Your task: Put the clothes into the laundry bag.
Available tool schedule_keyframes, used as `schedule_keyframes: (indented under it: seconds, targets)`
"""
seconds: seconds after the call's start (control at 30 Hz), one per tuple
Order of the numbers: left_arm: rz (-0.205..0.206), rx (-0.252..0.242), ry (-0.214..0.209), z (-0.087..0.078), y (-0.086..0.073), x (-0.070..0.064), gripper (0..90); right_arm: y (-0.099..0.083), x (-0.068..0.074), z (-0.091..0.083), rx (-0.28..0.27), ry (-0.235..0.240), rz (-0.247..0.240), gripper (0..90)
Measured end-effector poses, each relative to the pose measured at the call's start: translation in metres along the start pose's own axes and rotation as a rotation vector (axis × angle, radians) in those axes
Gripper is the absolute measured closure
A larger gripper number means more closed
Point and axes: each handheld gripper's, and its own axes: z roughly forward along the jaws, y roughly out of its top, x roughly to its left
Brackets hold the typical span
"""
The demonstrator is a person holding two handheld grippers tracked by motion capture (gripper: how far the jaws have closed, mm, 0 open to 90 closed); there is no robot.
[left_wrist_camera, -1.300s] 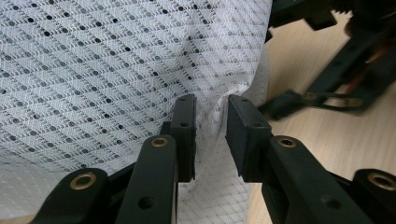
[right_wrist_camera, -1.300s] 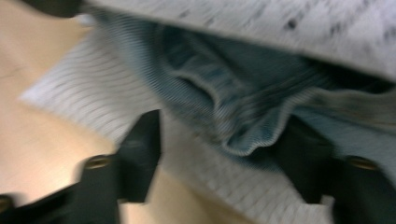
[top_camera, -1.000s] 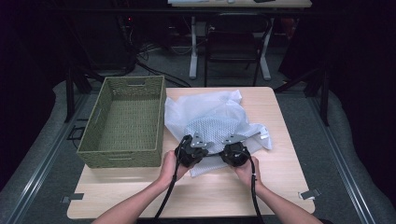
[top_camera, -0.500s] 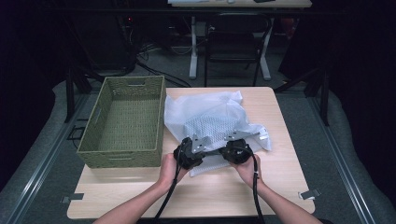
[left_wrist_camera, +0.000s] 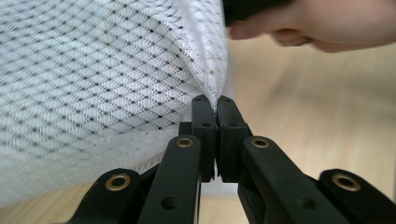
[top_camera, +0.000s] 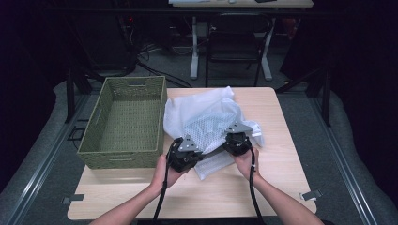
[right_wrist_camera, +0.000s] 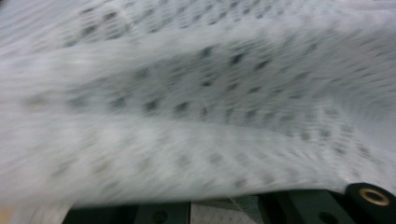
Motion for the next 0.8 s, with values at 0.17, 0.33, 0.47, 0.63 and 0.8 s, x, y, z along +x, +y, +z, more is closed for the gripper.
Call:
schedule_keyframes:
  seconds: [0.17,0.33,0.47,0.63,0.8]
  targets:
    - [-0.009,0.039,-0.006,0.013,-0.008,0.002,87.5,-0.007,0.003,0.028,0.032,0.016,-0.009,77.9]
    - [-0.024,0.082,0.028,0.039,-0.013,0.007,86.1,-0.011,-0.002,0.029,0.09,0.095,-0.011,69.1]
    - [-0.039,0.084,0.046,0.049,-0.016,0.01,85.9,-0.013,-0.013,0.005,0.155,0.129,-0.023,49.7]
    - [-0.021,0.1,0.061,0.051,-0.016,0.01,85.8,-0.018,-0.035,-0.023,0.159,0.109,-0.007,43.7]
    - [-0.022,0.111,0.071,0.055,-0.017,0.01,84.8,-0.018,-0.059,-0.034,0.121,0.069,0.056,39.5]
